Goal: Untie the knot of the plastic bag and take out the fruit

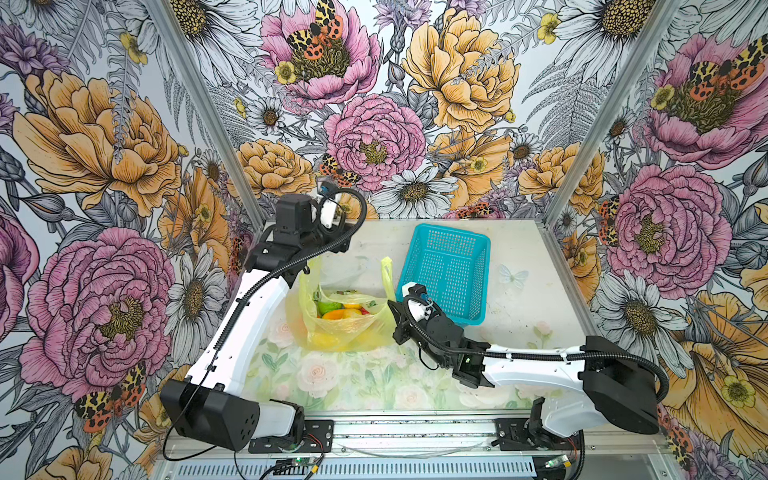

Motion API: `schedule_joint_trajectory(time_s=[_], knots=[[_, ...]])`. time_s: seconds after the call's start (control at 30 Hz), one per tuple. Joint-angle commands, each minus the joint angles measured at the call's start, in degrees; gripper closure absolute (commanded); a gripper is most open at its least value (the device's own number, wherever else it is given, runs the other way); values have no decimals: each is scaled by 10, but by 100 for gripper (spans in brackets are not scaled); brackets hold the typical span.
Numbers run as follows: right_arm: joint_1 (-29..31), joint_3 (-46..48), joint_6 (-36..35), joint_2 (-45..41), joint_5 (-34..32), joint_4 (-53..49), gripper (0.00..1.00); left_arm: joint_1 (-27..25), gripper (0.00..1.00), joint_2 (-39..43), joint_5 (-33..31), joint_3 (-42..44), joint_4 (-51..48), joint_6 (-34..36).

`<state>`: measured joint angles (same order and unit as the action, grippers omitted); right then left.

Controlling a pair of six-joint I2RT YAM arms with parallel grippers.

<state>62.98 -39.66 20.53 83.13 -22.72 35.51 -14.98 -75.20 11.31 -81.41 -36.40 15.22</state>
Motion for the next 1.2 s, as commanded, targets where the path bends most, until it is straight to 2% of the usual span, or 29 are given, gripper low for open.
schedule_joint_trajectory(time_s=[0.0,0.17,0.33,0.57,0.7,1.17], knots=[[-3,7,4,-16,-15,16,99,-23,18,91,141,59,-10,176],[-24,40,22,-40,-19,24,99,-77,20,146,95,130,-10,243],[-29,75,31,-65,-12,33,100,-127,24,147,24,165,-26,293],[-29,87,33,-81,-12,26,100,-165,28,69,-42,140,-87,294],[-30,87,34,-82,-9,27,100,-183,29,38,-48,128,-115,289],[-29,97,35,-111,-11,19,100,-185,33,-7,-115,121,-123,273]])
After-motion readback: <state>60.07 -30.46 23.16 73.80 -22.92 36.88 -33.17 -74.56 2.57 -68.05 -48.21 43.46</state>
